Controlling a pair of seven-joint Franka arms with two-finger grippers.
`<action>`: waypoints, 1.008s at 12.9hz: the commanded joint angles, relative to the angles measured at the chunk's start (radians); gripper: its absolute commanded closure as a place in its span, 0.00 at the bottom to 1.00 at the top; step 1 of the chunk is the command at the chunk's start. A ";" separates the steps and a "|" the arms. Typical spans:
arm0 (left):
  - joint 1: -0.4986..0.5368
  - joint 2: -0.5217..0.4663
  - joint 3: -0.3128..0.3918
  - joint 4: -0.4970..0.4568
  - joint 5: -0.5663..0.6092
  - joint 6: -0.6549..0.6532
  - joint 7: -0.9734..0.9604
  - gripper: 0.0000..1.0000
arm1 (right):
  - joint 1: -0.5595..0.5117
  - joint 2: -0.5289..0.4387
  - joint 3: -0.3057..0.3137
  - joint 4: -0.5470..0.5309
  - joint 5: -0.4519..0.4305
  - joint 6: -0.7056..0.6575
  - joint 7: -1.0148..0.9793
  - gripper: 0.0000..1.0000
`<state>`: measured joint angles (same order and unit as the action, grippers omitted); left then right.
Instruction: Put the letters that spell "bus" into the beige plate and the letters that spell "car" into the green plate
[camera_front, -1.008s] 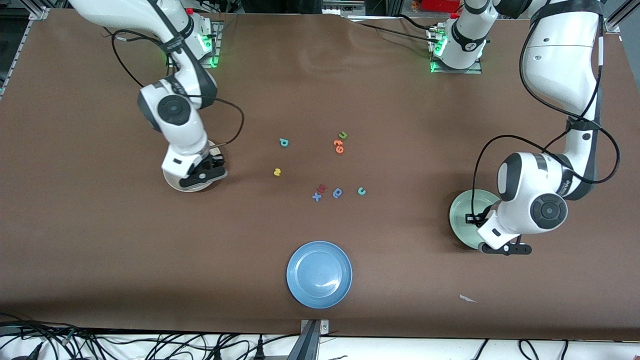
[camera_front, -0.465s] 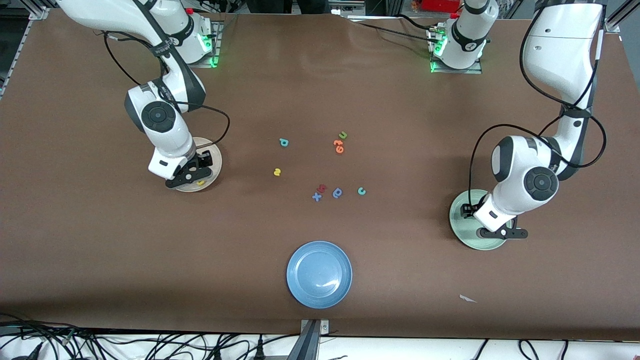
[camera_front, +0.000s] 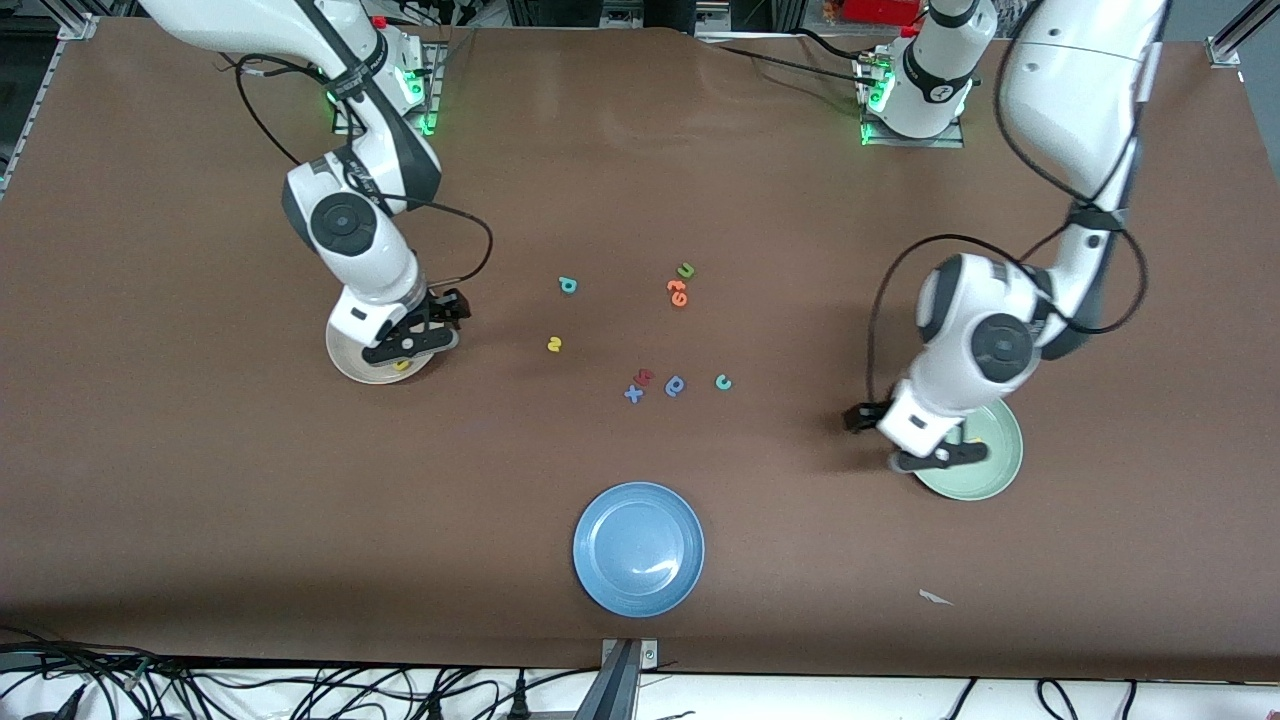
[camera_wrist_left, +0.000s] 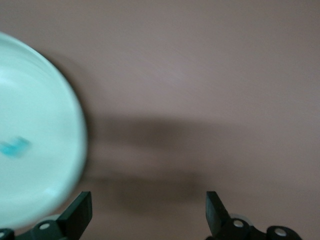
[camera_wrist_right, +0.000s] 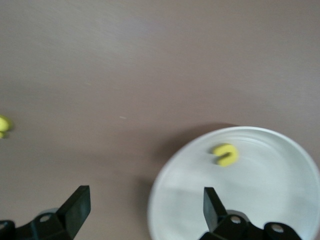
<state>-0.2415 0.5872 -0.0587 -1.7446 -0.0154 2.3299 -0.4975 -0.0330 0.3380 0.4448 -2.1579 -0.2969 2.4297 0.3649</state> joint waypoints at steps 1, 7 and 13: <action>-0.083 0.055 -0.020 0.075 -0.001 -0.014 -0.256 0.00 | 0.031 0.067 0.031 0.084 0.018 -0.005 0.127 0.00; -0.203 0.106 -0.023 0.094 -0.001 0.043 -0.510 0.00 | 0.231 0.225 -0.017 0.190 -0.043 0.141 0.449 0.00; -0.258 0.160 -0.023 0.097 -0.014 0.084 -0.621 0.00 | 0.251 0.295 -0.041 0.222 -0.177 0.193 0.554 0.02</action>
<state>-0.4719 0.7239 -0.0887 -1.6734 -0.0159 2.3984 -1.0958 0.2136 0.6112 0.4067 -1.9782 -0.4489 2.6218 0.8977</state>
